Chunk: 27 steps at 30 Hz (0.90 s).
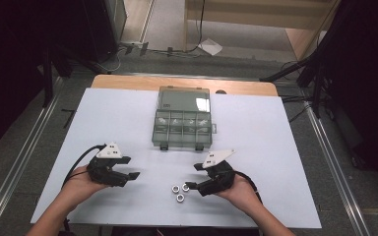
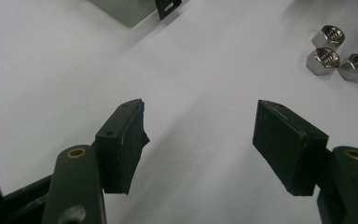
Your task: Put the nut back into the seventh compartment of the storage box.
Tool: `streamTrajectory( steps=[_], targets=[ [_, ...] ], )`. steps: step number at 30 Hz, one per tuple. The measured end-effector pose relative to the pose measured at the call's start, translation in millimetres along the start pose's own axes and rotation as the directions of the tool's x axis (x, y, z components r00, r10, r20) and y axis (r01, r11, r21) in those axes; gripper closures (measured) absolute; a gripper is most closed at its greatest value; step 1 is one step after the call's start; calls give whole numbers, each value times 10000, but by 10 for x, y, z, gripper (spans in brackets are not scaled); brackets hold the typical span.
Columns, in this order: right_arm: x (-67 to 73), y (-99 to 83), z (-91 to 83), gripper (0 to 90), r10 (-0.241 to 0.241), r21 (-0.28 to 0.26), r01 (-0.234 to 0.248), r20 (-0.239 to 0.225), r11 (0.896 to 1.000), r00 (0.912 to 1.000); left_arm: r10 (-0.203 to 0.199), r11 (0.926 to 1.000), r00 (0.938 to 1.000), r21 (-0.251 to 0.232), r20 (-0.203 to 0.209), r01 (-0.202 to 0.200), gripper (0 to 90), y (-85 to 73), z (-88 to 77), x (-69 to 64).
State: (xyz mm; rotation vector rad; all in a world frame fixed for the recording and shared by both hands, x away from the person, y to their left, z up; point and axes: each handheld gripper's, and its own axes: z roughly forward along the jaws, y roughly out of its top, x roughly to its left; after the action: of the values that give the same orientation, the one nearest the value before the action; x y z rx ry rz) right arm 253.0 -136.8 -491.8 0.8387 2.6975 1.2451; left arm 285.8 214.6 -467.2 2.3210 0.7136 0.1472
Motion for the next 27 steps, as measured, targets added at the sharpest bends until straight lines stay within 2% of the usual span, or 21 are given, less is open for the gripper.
streamTrajectory(
  steps=[5, 27],
  targets=[
    [28, -8, 28, 316, -114, 112, 115, -67, 9999, 9999, 53, 9999, 10000, 136, -1, -53, 339, -4, 11, -4],
    [136, -53, 179, 361, -503, 464, 507, -94, 9976, 9987, 38, 10000, 10000, 90, 61, -38, 339, -4, 24, -5]
  ],
)
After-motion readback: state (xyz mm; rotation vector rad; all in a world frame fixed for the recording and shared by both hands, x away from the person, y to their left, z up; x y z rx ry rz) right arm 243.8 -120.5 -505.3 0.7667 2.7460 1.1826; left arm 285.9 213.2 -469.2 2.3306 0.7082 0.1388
